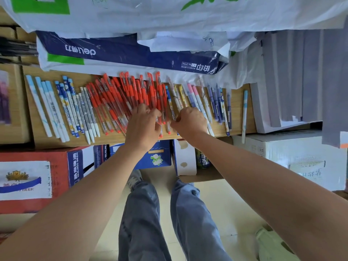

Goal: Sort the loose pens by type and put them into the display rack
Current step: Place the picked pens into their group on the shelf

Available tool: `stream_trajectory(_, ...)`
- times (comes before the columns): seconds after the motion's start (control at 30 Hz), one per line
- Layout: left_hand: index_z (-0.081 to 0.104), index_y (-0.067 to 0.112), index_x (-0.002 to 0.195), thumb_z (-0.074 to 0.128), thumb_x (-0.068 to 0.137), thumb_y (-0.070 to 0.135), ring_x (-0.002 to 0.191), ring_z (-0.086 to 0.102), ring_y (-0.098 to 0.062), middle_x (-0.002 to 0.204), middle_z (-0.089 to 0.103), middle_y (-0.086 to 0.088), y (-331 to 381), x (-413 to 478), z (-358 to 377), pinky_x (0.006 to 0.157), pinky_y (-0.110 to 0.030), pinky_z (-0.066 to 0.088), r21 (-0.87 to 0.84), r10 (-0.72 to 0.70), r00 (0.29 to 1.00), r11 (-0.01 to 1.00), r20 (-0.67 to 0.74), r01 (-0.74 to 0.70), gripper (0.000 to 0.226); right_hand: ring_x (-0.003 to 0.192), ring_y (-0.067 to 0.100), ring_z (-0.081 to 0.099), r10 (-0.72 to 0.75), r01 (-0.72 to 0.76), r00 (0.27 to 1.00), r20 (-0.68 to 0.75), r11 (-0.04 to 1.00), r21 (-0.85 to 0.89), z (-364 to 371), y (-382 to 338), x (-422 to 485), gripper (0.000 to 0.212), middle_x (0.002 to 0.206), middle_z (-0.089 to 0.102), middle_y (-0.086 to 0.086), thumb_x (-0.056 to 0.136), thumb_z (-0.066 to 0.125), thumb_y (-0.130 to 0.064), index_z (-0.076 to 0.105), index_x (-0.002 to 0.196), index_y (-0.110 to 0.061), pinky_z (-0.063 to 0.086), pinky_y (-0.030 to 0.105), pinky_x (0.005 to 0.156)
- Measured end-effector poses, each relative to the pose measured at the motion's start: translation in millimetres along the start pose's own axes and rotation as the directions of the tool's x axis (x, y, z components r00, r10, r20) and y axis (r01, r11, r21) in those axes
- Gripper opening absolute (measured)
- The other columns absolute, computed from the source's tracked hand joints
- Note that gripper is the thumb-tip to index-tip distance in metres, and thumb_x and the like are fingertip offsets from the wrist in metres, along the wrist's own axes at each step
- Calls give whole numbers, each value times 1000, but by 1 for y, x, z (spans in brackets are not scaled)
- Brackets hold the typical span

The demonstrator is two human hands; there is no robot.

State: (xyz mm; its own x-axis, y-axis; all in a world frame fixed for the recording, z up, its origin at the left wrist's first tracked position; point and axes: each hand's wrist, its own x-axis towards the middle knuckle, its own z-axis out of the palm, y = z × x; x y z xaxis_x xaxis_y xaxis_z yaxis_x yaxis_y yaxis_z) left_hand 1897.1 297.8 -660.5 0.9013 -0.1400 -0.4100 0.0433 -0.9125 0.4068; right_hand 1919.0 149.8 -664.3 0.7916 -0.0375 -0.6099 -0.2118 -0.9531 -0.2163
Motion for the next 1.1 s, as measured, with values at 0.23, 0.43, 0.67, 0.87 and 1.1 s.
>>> stream_trajectory(0.23, 62, 8, 113, 44, 101, 30, 98, 60, -18, 108, 66, -6, 32, 6, -6, 86, -33, 46, -538, -109, 985, 827, 131, 163, 31, 51, 1, 50, -96, 115, 993, -67, 906, 406, -10, 24, -14, 12, 58, 54, -9, 76, 69, -26, 59, 72, -20, 36, 15, 49)
stream_trajectory(0.43, 57, -8, 89, 41, 102, 25, 72, 49, -21, 83, 57, -25, 65, 22, 10, 65, -33, 34, -630, -173, 967, 734, 188, 253, 38, 55, 11, 56, -185, 213, 977, -107, 881, 422, -22, 66, -20, 20, 61, 62, -4, 86, 66, -35, 65, 78, -17, 51, 28, 55)
stream_trajectory(0.67, 63, -4, 94, 41, 101, 18, 81, 59, -22, 80, 62, -3, 77, 27, 23, 79, -36, 47, -615, -156, 966, 748, 205, 251, 32, 74, 29, 61, 110, -95, 974, -196, 992, 83, -36, 135, -17, 22, 84, 65, 9, 89, 59, -26, 57, 106, -11, 55, 37, 64)
stream_trajectory(0.87, 61, -1, 91, 41, 100, 19, 88, 61, -35, 88, 64, -15, 82, 28, 30, 79, -43, 47, -592, -148, 956, 758, 255, 275, 30, 83, 29, 60, 144, -146, 980, -136, 989, -10, -25, 141, -13, 31, 89, 62, 9, 90, 60, -36, 60, 102, -8, 52, 37, 70)
stream_trajectory(1.1, 67, -1, 94, 50, 98, 23, 65, 54, -16, 83, 64, -11, 82, 29, 29, 67, -35, 56, -630, -144, 956, 725, 256, 277, 30, 68, 21, 56, 215, -155, 966, -141, 924, 348, -28, 141, -15, 27, 72, 62, 7, 78, 68, -33, 61, 77, -7, 50, 30, 61)
